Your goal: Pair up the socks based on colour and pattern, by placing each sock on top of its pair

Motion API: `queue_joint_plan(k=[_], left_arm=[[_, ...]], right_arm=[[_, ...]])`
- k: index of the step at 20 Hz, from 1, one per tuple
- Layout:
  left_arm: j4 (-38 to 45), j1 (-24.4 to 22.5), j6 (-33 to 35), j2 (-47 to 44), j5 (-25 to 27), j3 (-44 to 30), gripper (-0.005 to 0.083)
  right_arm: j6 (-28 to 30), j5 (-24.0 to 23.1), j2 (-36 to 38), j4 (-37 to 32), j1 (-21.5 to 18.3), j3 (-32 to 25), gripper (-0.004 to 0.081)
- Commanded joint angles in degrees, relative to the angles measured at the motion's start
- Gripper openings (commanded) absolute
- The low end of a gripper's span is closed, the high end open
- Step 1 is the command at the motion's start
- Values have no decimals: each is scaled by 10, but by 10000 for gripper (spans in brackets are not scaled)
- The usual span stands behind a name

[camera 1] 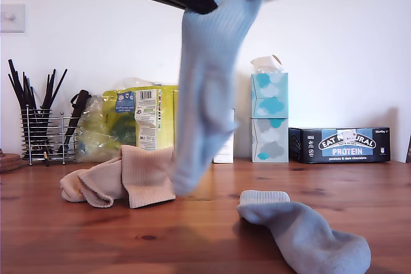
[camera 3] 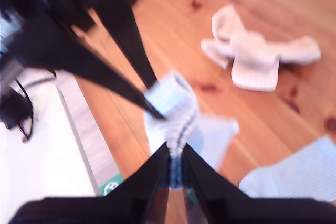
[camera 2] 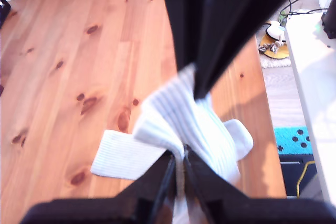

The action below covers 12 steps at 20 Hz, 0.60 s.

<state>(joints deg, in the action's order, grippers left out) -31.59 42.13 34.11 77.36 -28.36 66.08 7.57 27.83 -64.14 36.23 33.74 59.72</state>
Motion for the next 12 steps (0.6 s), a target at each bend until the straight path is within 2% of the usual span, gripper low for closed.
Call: queue_joint_plan(k=[1, 3, 5, 9, 12], left_arm=[[2, 0, -14, 2, 1, -9, 59], [6, 0, -14, 2, 1, -9, 186], [15, -2, -32, 2, 2, -7, 248], [14, -15, -37, 1, 9, -4, 254], [14, -28, -37, 1, 38, -4, 253]], right_arm=[[2, -7, 3, 22, -2, 17, -13], [4, -33, 3, 56, -2, 34, -13], [12, -45, 3, 83, -2, 45, -13], [15, -56, 3, 143, -2, 69, -13], [15, -56, 3, 193, -1, 89, -13]])
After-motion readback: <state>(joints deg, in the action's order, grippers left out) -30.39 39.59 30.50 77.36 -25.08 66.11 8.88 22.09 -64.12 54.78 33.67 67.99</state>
